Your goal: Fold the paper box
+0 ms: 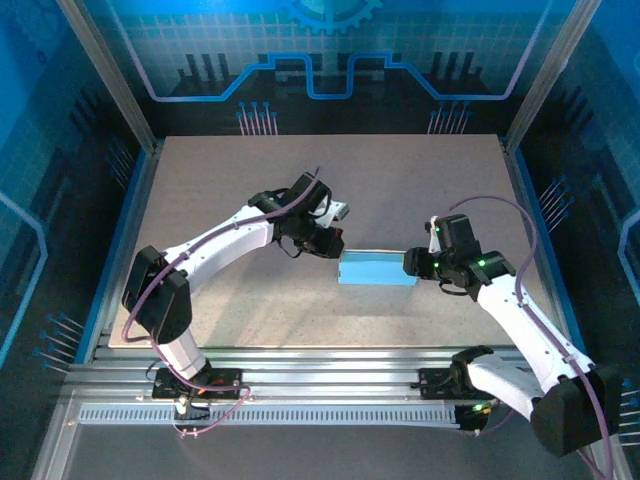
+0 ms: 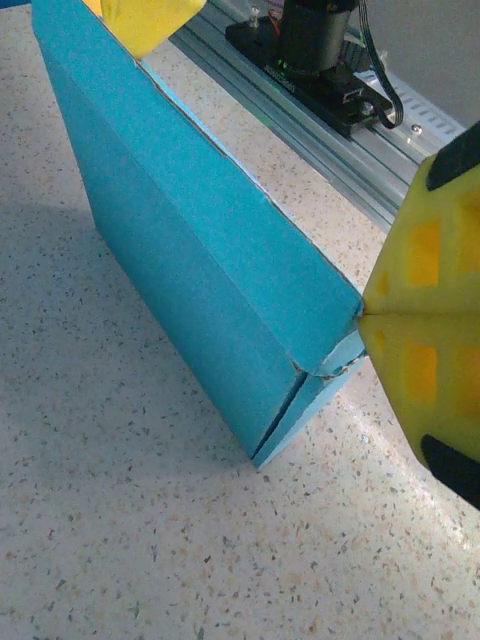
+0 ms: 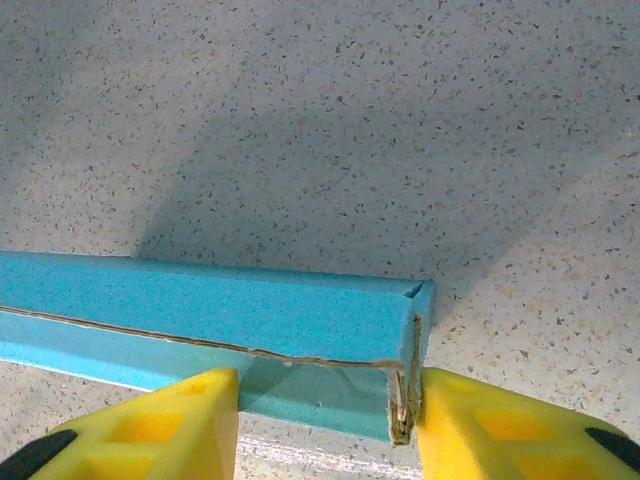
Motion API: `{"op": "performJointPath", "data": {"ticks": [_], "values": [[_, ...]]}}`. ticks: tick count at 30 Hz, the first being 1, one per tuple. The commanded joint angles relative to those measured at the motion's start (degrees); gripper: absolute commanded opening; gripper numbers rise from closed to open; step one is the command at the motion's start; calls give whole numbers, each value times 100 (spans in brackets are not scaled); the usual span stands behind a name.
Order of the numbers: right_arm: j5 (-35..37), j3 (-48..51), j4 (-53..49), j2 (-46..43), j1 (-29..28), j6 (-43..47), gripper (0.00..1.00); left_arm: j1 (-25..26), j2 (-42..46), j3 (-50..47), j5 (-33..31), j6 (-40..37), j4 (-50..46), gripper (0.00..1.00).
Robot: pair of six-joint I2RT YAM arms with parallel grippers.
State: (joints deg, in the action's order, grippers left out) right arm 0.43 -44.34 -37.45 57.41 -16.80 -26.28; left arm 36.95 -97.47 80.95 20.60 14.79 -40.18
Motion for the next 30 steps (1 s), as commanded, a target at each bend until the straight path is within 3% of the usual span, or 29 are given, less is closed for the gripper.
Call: {"op": "performJointPath", "data": {"ticks": [1,9,16,30], "values": [[-52,164,-148,76,66,94,48,-22,-76,134,328,210,89,0],[-42,171,-148,69,60,88,47,-65,21,-102,372,406,310,0],[-18,171,-160,60,57,75,47,-69,131,-247,-41,358,229,0],[-3,153,-149,51,58,61,47,-59,347,-631,-214,302,227,0]]}}
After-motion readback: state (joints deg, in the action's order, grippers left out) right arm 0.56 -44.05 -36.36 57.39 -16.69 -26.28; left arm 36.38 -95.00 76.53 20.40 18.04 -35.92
